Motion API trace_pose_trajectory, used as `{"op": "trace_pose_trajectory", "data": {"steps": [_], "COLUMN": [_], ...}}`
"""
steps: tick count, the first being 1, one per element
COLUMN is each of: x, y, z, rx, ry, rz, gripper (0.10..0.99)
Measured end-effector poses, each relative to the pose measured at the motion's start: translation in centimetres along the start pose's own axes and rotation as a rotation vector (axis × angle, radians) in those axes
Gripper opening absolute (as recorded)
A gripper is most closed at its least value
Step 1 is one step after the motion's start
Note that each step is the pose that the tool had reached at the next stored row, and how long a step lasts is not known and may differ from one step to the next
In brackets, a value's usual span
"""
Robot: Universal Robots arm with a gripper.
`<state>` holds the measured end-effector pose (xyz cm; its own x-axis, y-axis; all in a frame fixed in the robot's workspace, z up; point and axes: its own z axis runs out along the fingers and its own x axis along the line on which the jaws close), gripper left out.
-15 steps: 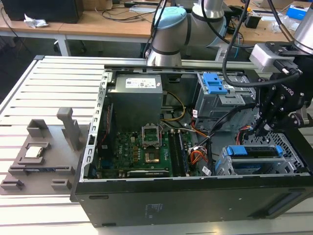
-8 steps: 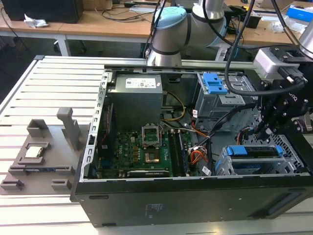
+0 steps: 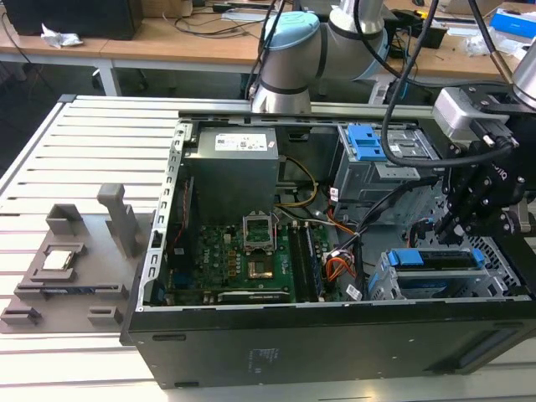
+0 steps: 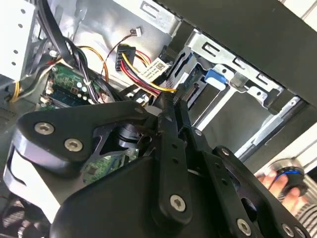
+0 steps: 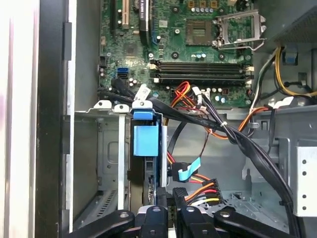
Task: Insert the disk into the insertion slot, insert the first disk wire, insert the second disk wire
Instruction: 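Insert the first disk wire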
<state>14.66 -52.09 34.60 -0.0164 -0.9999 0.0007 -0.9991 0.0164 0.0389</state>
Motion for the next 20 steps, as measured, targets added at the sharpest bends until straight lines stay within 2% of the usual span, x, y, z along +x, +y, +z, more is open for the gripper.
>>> {"op": "trace_pose_trajectory", "data": {"steps": [2, 6, 8, 20], "x": [0.05, 1.11, 1.37, 1.38], "y": [-0.01, -0.06, -0.06, -0.27], "z": [0.06, 0.04, 0.14, 0.44], "rx": [0.000, 0.000, 0.000, 0.000], "ry": [-0.0015, -0.0056, -0.0062, -0.0060], "rz": [0.028, 0.030, 0.030, 0.030], "gripper": [0.169, 0.169, 0.169, 0.169]}}
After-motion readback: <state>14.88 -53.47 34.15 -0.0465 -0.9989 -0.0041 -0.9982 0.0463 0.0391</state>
